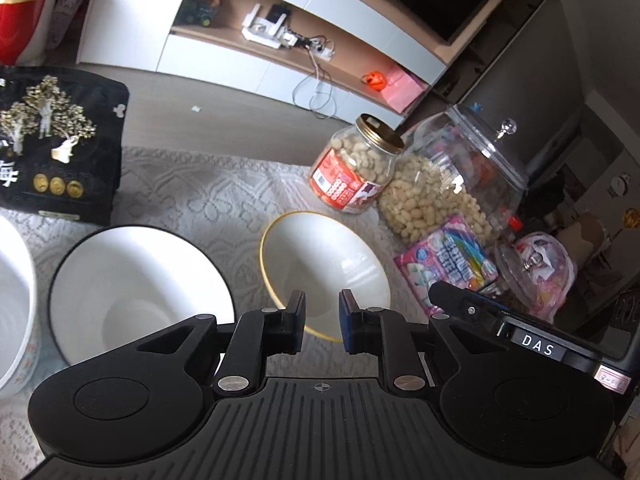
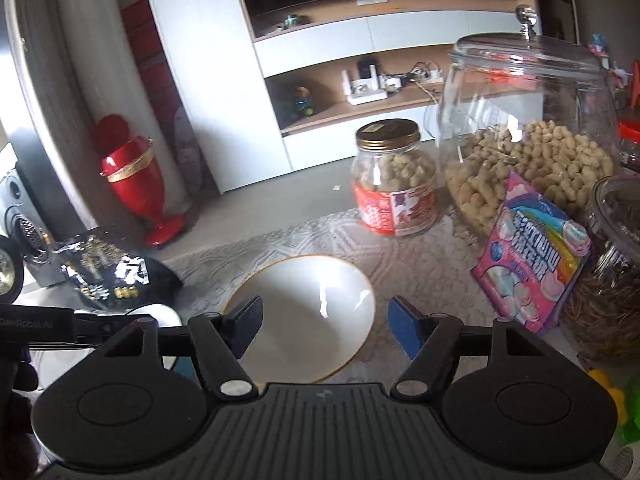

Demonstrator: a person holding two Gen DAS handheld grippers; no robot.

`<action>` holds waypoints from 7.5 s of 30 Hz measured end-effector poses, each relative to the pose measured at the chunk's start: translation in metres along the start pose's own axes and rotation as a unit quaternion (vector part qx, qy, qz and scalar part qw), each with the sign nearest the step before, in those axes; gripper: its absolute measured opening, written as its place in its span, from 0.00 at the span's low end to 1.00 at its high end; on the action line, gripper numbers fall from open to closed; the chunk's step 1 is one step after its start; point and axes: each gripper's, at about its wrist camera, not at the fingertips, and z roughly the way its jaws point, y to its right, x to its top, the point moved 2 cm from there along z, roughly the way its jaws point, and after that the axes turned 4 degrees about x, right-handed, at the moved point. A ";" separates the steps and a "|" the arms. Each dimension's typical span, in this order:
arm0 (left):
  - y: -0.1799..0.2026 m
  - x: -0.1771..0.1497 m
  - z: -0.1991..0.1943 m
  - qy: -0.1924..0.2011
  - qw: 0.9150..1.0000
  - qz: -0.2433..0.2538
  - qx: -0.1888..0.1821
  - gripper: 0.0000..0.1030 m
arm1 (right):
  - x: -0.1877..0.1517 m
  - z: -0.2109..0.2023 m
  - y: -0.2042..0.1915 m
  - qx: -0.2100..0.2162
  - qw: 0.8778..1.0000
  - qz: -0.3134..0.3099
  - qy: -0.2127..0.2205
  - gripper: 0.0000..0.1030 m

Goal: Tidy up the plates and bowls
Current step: 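Reach both grippers to the yellow-rimmed bowl rim and close on it, then lower the yellow-rimmed bowl into the blue bowl and open both grippers, then reach both grippers to the black-rimmed white bowl rim and close, then lift the black-rimmed bowl with both grippers toward the blue bowl stack, then lower the black-rimmed bowl into the yellow-rimmed bowl and open both grippers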

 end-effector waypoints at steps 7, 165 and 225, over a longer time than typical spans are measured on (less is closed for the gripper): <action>0.002 0.039 0.072 -0.048 0.994 0.065 0.068 0.19 | -0.032 0.052 0.036 -0.101 0.994 -0.043 -0.020 0.75; -0.065 -0.008 0.090 -0.183 0.974 0.030 0.132 0.27 | -0.040 0.136 -0.042 0.044 0.962 0.017 -0.268 0.29; 0.096 -0.112 0.045 -0.166 0.967 0.185 0.047 0.24 | -0.092 -0.044 0.054 -0.016 0.970 0.059 -0.234 0.29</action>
